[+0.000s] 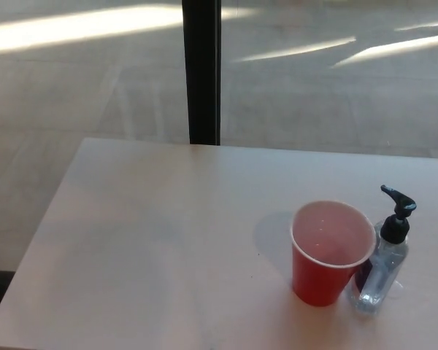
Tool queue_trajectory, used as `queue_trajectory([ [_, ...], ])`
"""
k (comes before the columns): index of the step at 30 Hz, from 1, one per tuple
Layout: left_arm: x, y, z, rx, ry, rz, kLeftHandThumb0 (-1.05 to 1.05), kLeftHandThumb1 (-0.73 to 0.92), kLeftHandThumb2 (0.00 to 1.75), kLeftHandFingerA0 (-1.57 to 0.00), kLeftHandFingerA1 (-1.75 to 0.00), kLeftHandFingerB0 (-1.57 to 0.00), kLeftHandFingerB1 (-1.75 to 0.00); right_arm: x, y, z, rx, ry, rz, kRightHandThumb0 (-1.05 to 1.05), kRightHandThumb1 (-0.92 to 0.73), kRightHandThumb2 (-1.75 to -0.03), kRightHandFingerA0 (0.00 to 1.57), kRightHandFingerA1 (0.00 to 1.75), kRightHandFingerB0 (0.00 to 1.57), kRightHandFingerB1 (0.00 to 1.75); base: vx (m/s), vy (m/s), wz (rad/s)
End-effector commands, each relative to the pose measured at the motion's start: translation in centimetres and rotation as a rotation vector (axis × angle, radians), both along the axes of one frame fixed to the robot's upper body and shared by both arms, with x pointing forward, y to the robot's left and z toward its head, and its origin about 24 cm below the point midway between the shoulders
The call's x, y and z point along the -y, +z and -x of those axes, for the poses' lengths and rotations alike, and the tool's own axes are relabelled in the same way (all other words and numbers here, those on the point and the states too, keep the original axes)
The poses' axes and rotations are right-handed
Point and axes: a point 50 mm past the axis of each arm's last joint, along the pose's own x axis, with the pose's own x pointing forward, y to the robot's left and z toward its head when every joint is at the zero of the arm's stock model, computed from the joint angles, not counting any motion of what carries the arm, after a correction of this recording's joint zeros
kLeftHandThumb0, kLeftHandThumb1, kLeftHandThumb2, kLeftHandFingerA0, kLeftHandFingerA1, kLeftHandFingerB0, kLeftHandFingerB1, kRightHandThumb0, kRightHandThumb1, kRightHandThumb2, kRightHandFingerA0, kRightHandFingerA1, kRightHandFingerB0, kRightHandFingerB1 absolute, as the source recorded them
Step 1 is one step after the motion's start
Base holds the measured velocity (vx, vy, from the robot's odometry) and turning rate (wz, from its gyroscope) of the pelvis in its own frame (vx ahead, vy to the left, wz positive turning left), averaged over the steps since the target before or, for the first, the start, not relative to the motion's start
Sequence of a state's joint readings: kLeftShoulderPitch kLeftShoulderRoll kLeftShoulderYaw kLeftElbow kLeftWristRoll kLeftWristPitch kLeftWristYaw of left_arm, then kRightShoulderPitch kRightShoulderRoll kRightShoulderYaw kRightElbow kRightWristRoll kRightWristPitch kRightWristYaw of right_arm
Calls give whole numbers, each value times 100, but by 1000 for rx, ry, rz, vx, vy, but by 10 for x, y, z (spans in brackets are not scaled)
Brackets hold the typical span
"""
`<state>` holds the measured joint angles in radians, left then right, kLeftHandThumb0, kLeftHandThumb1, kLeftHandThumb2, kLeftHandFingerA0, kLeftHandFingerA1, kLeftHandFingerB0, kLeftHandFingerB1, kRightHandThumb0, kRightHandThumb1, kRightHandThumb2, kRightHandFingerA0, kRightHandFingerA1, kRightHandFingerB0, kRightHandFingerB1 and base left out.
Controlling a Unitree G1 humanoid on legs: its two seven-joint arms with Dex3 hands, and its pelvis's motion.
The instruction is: The robot uses its right hand fist to press the hand soap kept in the middle of the table to get liquid hand soap out
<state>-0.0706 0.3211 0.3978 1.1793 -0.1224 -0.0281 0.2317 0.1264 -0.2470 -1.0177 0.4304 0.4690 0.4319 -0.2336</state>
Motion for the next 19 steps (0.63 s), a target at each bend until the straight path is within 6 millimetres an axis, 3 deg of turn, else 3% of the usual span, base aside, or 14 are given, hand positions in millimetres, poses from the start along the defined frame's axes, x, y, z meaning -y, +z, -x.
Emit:
queue_trajectory([
  [1,-9,8,-5,16,24,-23,-38,80,130,-52,-125,-29,-102,-7,-2,-4,-41,33,4,-57,-58,-129,66,105,34,81,0,0,0],
  [2,-9,8,-5,17,29,-22,-38,80,130,-52,-125,-29,-102,-7,-2,-4,-43,36,3,-57,-58,-129,66,105,34,81,0,0,0],
  [3,-9,8,-5,9,6,-28,-38,79,132,-52,-123,-43,-121,-7,-3,-4,-52,47,5,-55,-56,-128,54,120,30,93,0,0,0],
  [4,-9,8,-5,11,6,-26,-38,80,132,-51,-116,-43,-116,-6,-2,-6,-45,47,6,-52,-54,-131,60,125,32,97,0,0,0],
  [5,-9,8,-5,10,2,-26,-37,80,131,-51,-111,-37,-102,-6,-3,-6,-32,41,3,-52,-52,-133,55,120,22,93,0,0,0],
  [6,-8,7,-5,20,8,-19,-38,81,130,-51,-114,-36,-104,-6,-1,-6,-31,42,3,-53,-55,-131,65,110,27,84,0,0,0],
  [7,-8,7,-5,22,10,-18,-38,81,130,-51,-115,-37,-107,-6,-2,-6,-36,48,5,-55,-54,-130,67,109,34,86,0,0,0],
  [8,-8,7,-5,24,7,-18,-38,81,131,-51,-113,-40,-109,-7,-2,-6,-39,53,6,-53,-54,-126,71,98,32,75,0,0,0],
  [10,-8,8,-8,29,-4,-23,-38,80,135,-51,-114,-33,-101,-7,-2,-7,-33,69,5,-58,-53,-127,75,102,21,72,0,0,0],
  [11,-7,9,-9,25,-4,-25,-40,78,135,-53,-109,-39,-101,-8,-1,-9,-42,76,9,-52,-40,-131,77,127,26,100,0,0,0],
  [15,-6,9,-14,14,5,-33,-38,79,134,-52,-117,-40,-111,-11,2,-14,-45,127,8,-48,-37,-136,84,127,31,94,0,0,0],
  [16,-7,9,-13,20,2,-22,-40,79,133,-55,-117,-28,-93,-12,2,-15,-35,128,1,-45,-32,-134,70,115,43,98,0,0,0],
  [17,-8,9,-12,33,-6,-19,-41,78,134,-55,-119,-26,-93,-13,2,-16,-52,131,1,-44,-31,-132,69,110,53,103,0,0,0],
  [19,-8,9,-10,30,-4,-19,-41,78,134,-55,-119,-26,-93,-13,1,-16,-56,133,0,-44,-31,-132,69,110,53,103,0,0,0],
])
